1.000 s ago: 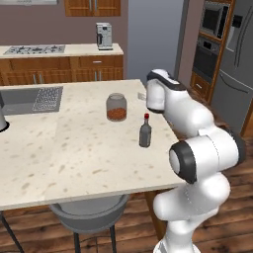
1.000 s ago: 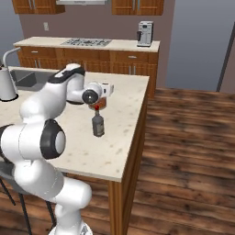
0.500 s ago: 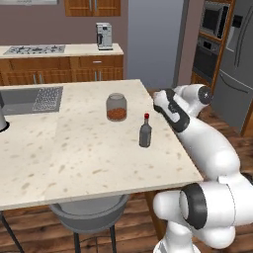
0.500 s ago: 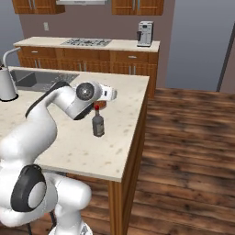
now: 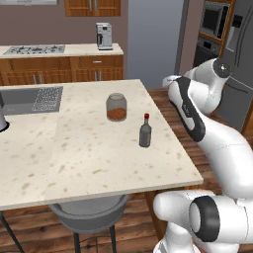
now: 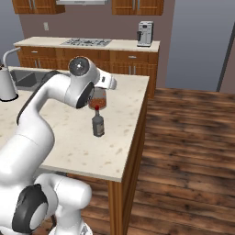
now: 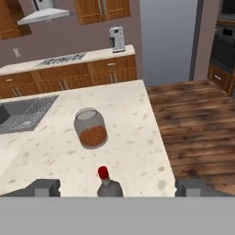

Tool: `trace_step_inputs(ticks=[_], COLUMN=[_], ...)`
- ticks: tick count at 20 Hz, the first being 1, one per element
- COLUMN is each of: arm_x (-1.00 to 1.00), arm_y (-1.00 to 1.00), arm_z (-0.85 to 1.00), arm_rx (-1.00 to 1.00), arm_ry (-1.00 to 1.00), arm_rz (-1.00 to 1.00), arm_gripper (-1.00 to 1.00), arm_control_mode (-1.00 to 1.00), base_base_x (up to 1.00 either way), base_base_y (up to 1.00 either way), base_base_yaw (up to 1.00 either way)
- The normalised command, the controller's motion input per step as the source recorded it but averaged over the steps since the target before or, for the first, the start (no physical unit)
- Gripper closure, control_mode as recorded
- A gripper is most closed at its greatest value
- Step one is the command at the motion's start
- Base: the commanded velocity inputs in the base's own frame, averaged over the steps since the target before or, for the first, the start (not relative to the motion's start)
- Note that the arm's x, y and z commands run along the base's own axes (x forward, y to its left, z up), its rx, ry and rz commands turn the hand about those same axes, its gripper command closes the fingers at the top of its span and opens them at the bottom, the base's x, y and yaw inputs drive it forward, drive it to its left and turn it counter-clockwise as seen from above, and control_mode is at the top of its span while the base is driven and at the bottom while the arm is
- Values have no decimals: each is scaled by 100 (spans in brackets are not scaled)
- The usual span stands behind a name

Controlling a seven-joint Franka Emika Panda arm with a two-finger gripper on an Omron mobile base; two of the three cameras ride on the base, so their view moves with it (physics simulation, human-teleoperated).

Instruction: Open the cabinet directly in front. Then move the liquor and the cup to the dining counter with the jar on it.

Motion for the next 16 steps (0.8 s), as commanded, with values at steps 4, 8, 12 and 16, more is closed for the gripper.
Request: trace_step_inputs(ticks=[4, 8, 12, 16], arm_x=[-100, -100, -99, -87], arm_y=[12, 16, 34, 36], arm_z=[0, 35, 86, 64], arm_rx=[0, 0, 0, -13], arm_ry=[-15, -32, -15, -50], arm_rz=[1, 1, 0, 0], arm_gripper=[-100, -100, -100, -100], arm_control_mode=[-100, -100, -100, -100], base_base_x=[0, 0, 0, 0], base_base_y=[0, 0, 0, 0], base_base_yaw=[0, 0, 0, 0])
